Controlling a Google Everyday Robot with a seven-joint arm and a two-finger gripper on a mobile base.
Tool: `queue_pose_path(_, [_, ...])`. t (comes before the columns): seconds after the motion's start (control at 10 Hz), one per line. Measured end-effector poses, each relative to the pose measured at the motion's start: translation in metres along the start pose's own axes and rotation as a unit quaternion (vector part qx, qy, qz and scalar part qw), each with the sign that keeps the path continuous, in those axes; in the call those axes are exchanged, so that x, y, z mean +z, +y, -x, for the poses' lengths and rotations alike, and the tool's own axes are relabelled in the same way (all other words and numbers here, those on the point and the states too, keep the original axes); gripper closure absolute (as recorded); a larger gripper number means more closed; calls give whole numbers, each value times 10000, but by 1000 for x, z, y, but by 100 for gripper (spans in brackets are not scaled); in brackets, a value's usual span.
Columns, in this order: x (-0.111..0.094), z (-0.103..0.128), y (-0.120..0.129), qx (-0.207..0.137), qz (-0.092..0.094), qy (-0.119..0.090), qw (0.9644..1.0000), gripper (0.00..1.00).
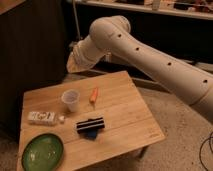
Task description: Stand the bottle upright
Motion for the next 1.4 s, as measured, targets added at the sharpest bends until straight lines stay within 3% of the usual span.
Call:
queue_pose_path(0.2, [26,-5,14,252,243,196,9992,95])
queue_pose_path(0.5, [53,-3,60,510,546,375,9965,65])
queue_pose_path(0.7, [68,-1,81,611,652,315,9955,47])
queue_pose_path(0.9, [91,-1,99,731,710,53,9948,25])
queue_pose_path(1.2, [121,-11,110,879,699,-188,9935,20])
queue_pose_path(1.4, [137,-17,117,985,751,-199,9921,20])
